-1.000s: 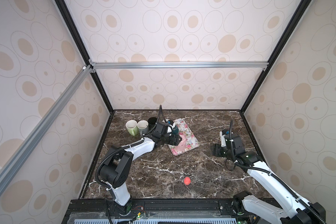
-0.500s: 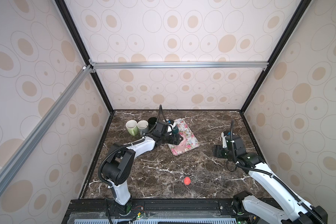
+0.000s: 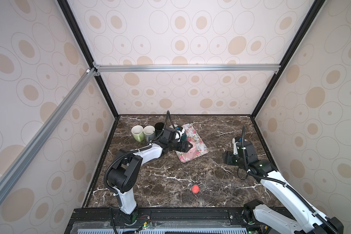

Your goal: Turn the mug right side up

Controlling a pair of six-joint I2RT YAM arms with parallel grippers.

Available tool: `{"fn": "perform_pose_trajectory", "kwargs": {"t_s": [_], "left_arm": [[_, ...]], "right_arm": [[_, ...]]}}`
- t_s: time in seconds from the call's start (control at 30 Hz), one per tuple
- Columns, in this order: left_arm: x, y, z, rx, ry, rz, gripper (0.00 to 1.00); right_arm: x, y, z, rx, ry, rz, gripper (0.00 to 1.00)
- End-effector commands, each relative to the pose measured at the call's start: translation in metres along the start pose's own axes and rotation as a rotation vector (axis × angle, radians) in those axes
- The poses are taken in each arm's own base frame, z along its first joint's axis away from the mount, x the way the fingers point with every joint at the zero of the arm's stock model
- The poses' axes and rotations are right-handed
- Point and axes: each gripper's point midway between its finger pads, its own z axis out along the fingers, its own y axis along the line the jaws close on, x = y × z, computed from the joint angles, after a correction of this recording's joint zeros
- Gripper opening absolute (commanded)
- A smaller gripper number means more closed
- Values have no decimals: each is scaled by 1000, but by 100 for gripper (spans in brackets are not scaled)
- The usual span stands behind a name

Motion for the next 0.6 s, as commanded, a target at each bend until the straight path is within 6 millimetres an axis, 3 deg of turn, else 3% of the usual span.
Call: {"fn": "perform_pose_trajectory", "kwargs": {"t_s": [0.0, 0.27, 0.57], "left_arm": [[19, -5, 3, 18, 53, -21, 88], [18, -7, -1, 15, 38, -51, 88], [-17, 2, -15, -83, -103, -55, 98]], "right_arm": [[-2, 17, 5, -91, 14, 33, 68], [10, 68, 36, -333, 116, 124, 68], [27, 117, 70, -414, 170, 113, 65]]}}
